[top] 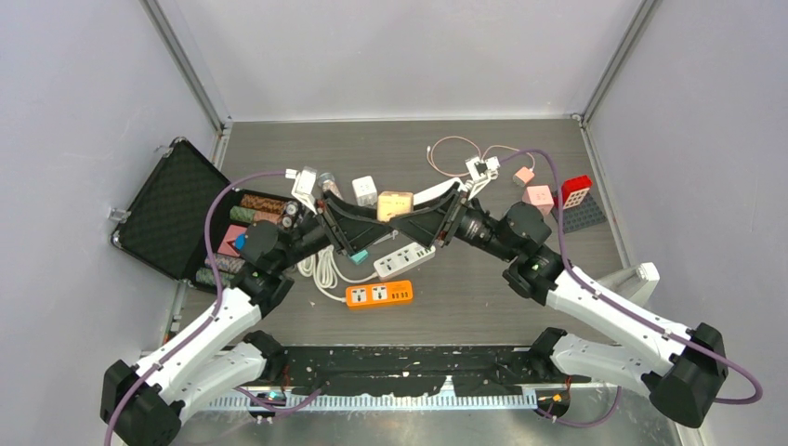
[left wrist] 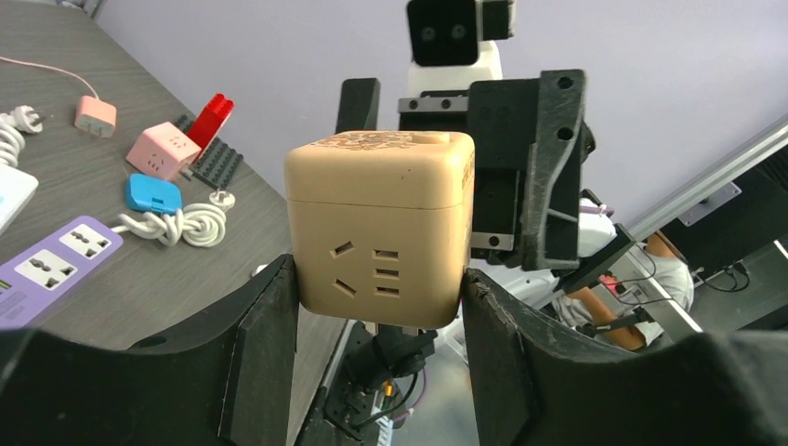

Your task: Insert the plug

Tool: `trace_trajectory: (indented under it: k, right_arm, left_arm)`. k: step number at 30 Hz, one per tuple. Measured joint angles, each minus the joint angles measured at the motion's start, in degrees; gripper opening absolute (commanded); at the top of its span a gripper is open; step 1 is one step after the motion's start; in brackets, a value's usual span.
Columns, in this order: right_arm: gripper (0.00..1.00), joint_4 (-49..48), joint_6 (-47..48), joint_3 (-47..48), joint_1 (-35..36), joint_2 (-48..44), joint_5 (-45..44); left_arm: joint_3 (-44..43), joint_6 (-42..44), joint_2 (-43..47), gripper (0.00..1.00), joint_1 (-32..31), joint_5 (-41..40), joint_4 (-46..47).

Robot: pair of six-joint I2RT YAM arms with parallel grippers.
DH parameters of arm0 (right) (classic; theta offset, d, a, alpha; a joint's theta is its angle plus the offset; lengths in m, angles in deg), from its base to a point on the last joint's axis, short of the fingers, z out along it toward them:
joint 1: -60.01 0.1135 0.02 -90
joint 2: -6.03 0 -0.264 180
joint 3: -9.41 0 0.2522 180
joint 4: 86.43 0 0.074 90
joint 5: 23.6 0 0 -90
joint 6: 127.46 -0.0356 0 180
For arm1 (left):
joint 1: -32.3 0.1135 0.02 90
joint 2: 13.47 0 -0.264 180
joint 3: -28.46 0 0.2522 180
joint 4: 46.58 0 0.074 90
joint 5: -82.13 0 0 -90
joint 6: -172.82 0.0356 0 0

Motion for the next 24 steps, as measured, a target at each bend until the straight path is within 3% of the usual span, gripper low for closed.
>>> trace_trajectory:
  k: [11, 15, 20, 21, 24]
  right_arm:
    - [0.93, 11.58, 9.81, 5.57, 0.0, -2.32, 1.55]
    - [0.75, 16.09, 12.66, 7.69, 0.0, -1.53, 2.4]
    - [0.35, 21.73, 14.95, 11.58, -0.02, 0.33, 3.76]
    - [0.31, 22.47, 15.21, 12.09, -0.07, 0.57, 4.07]
    - [0.22, 24.33, 15.69, 13.14, -0.02, 0.7, 4.22]
  left_arm:
    - [-0.28, 6.27, 1.03, 0.0, -0.04, 4.68, -2.86]
    - [-1.86, 9.77, 1.03, 0.0, -0.02, 8.26, -6.62]
    - [-3.41, 12.22, 1.31, 0.02, -0.04, 10.43, -9.97]
    - [-3.69, 12.24, 1.4, 0.12, -0.02, 10.8, -10.58]
    - [-4.48, 12.76, 1.07, 0.7, -0.04, 10.88, -12.04]
